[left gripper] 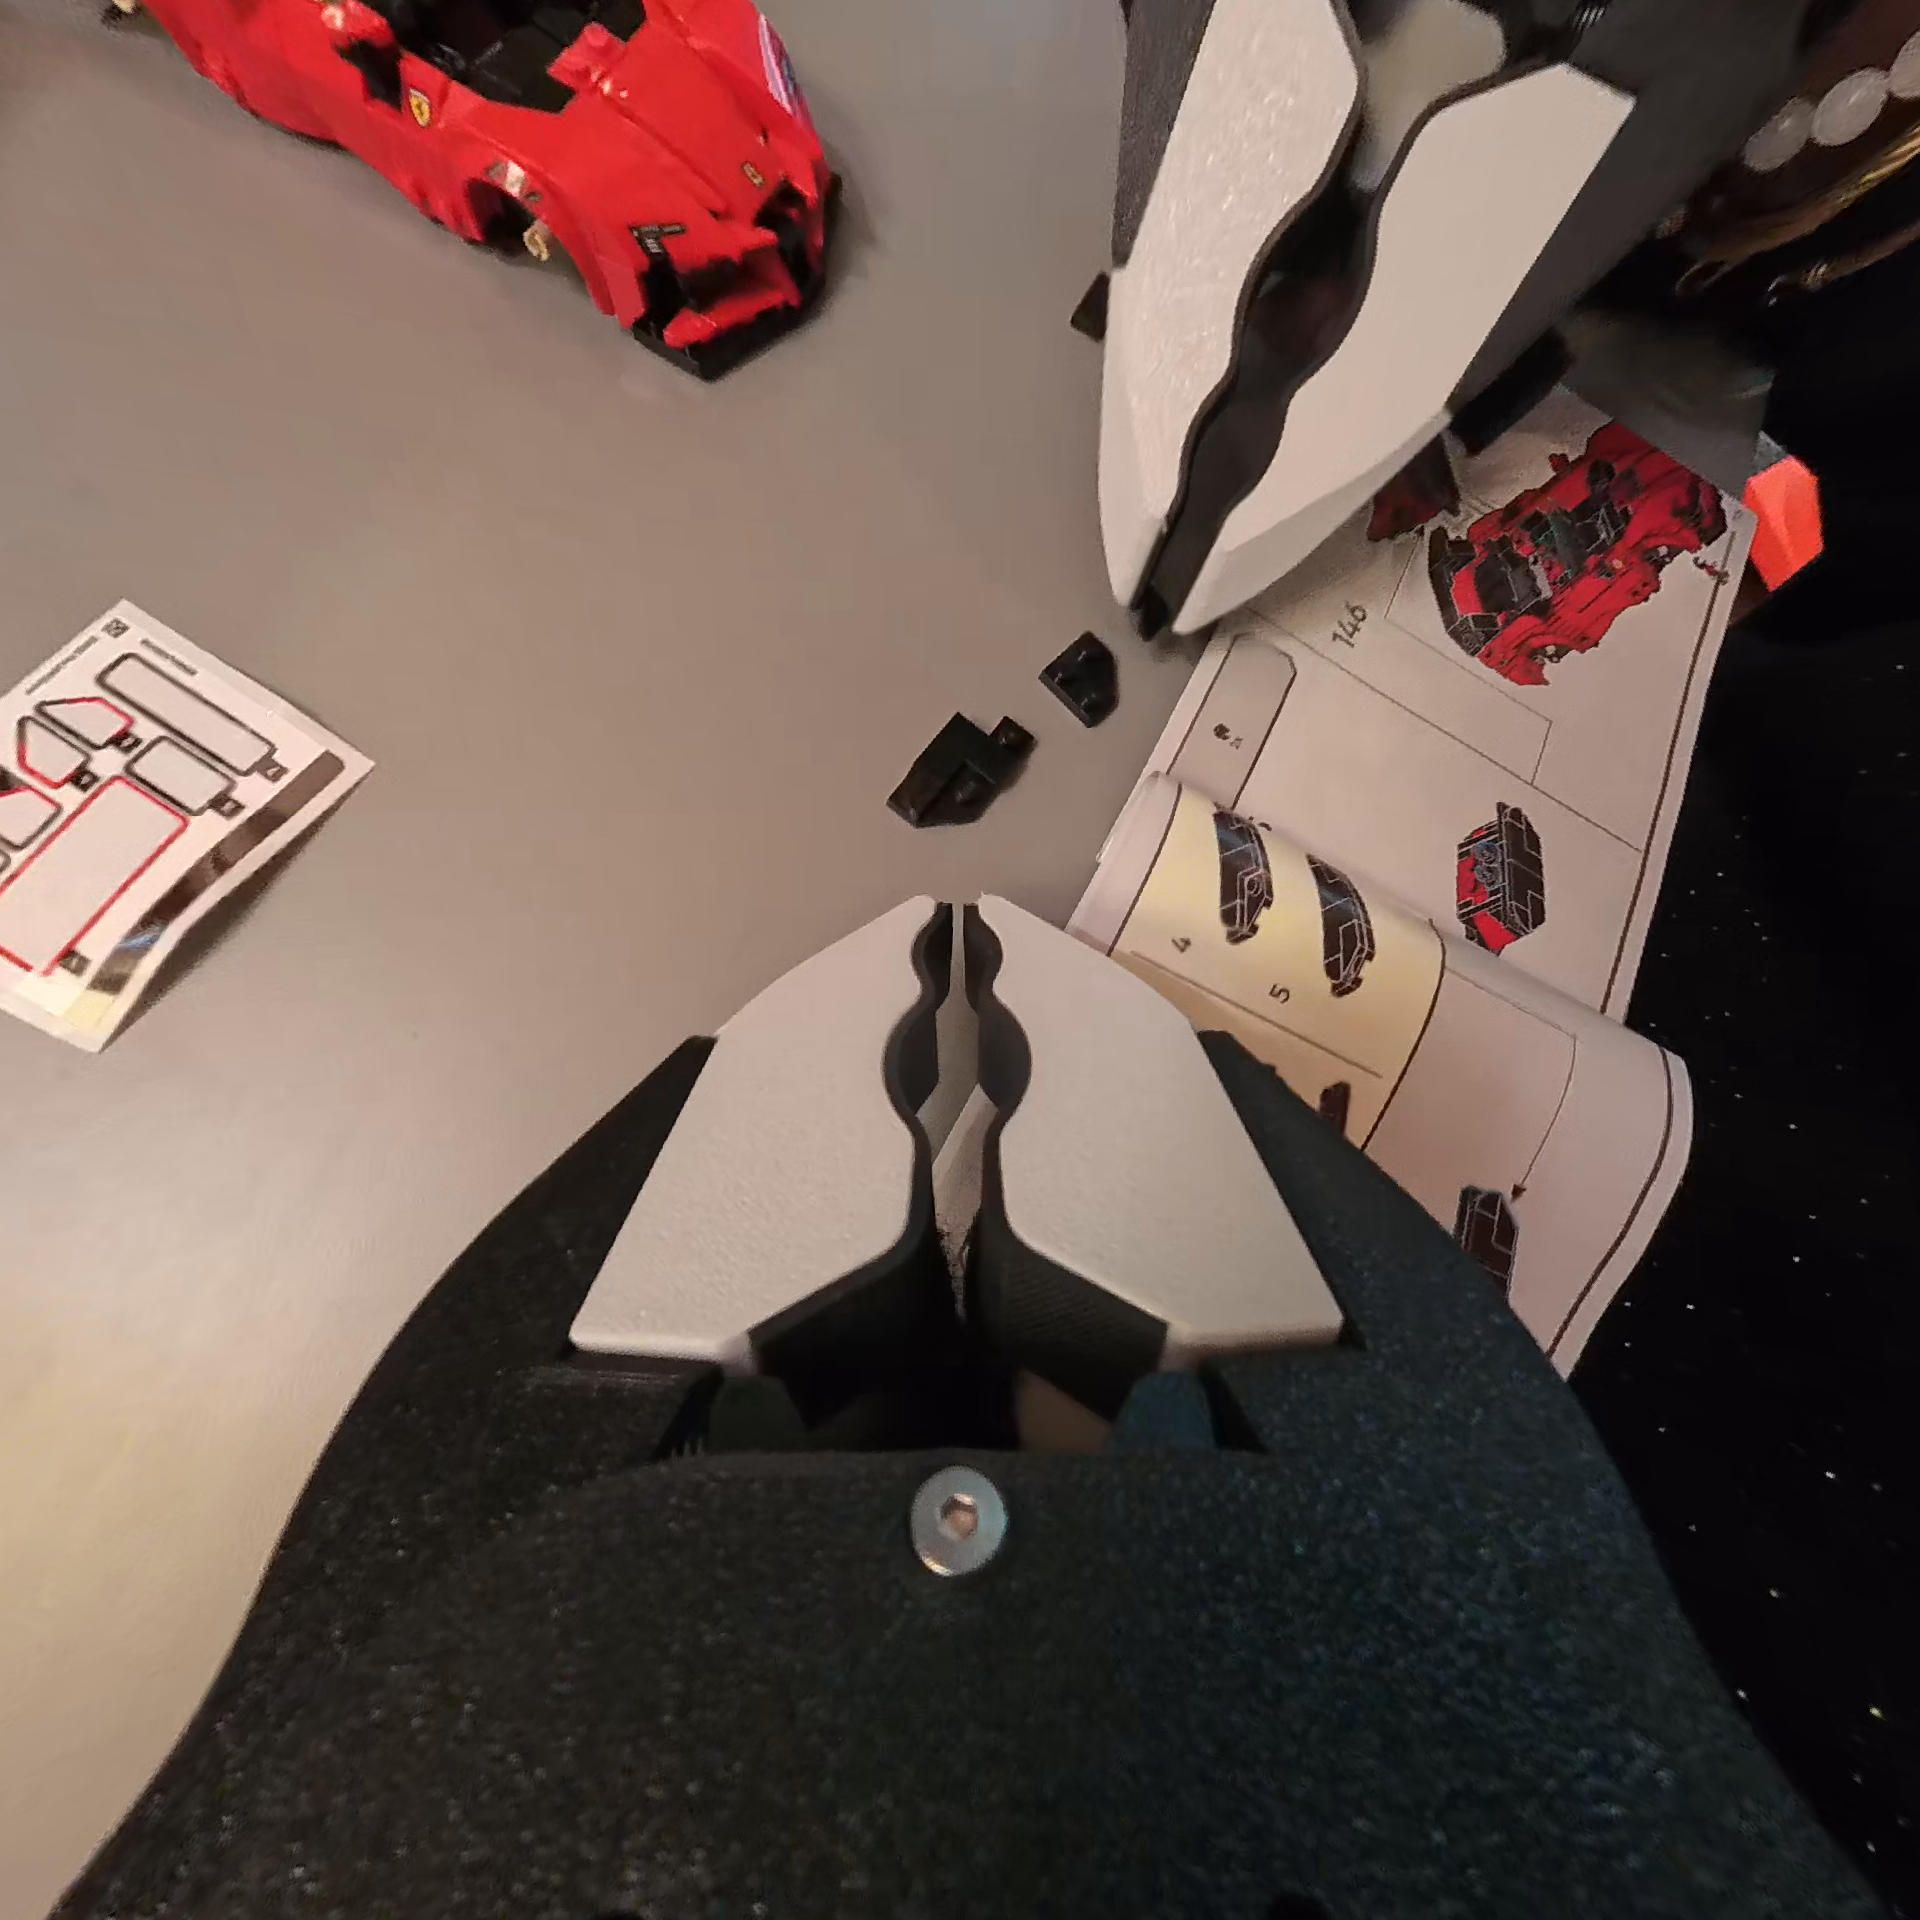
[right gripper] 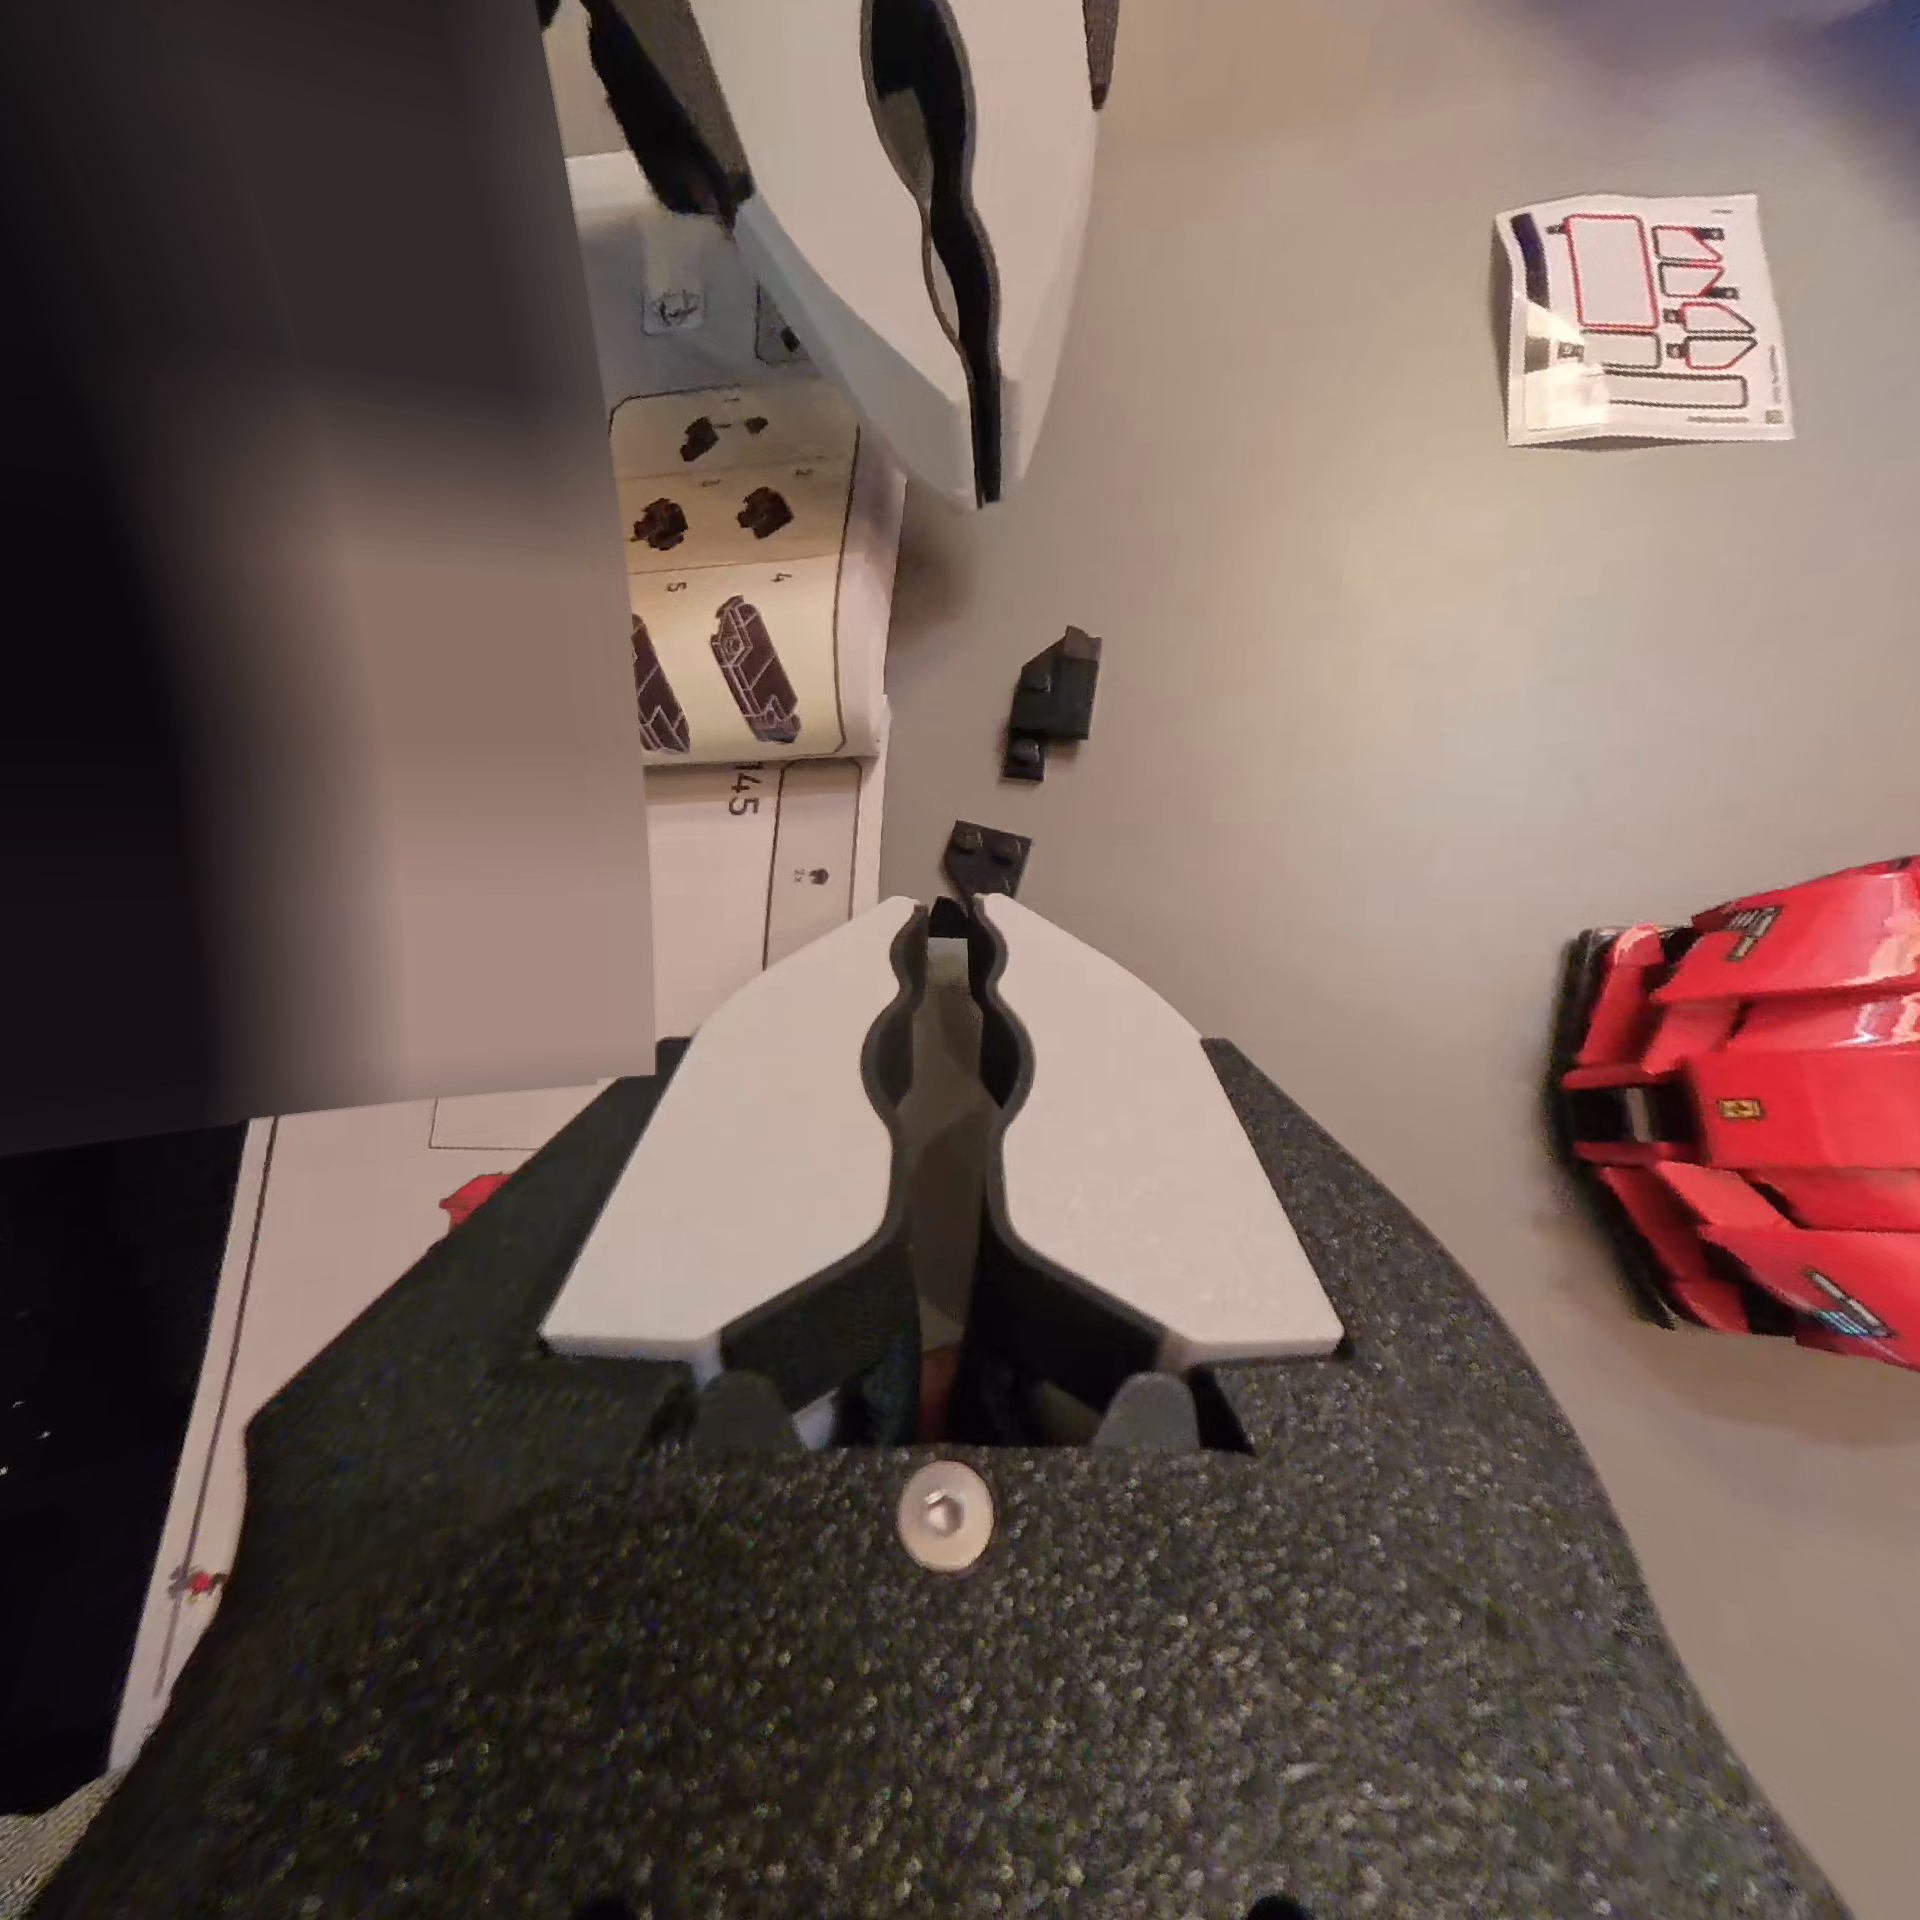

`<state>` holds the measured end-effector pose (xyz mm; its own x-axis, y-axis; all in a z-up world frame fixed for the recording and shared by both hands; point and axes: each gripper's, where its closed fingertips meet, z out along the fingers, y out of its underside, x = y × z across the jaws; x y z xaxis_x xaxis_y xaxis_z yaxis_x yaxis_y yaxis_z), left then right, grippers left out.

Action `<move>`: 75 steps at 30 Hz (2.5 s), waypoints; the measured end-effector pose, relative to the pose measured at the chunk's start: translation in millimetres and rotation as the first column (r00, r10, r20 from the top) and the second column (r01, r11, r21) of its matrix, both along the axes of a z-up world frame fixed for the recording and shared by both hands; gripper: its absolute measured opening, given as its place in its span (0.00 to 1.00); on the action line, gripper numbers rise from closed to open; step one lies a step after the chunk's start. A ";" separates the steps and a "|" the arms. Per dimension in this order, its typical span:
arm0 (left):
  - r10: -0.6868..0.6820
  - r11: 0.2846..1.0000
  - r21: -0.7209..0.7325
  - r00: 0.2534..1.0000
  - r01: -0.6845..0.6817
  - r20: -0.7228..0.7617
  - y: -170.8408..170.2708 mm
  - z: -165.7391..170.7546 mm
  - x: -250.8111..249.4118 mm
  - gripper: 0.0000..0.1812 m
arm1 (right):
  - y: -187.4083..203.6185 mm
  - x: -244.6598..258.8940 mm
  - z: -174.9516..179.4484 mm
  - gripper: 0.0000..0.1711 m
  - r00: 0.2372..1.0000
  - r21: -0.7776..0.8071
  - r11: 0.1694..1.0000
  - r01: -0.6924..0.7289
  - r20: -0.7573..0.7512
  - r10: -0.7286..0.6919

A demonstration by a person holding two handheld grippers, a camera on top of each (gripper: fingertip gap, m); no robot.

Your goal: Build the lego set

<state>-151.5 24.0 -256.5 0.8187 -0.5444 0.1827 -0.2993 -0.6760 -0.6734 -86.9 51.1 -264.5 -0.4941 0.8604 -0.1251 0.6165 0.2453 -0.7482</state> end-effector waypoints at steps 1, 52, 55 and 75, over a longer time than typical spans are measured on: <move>-0.006 1.000 0.004 1.000 0.006 0.002 0.9 0.5 2.2 0.01 | -0.1 -1.9 -0.3 0.04 1.000 0.005 1.000 0.004 -0.009 -0.004; -0.139 0.990 0.025 0.990 0.140 -0.025 10.1 -4.7 32.8 0.01 | 9.1 -10.1 -6.0 0.06 0.985 -0.077 0.982 0.173 -0.002 -0.173; -0.140 0.990 0.023 0.990 0.141 -0.025 9.9 -5.2 32.9 0.01 | 10.4 -10.0 -6.1 0.06 0.983 -0.084 0.980 0.181 0.004 -0.182; -0.148 0.989 0.019 0.989 0.149 -0.028 10.4 -5.1 34.4 0.01 | 18.3 -5.0 -6.8 0.08 0.970 -0.150 0.959 0.241 0.053 -0.236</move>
<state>-117.1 34.4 -261.6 0.7328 -0.6639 0.1491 -0.4134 -0.6084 -0.6774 -91.9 69.4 -271.3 -0.2702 0.9217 -0.2783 0.6690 -0.0281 -0.7427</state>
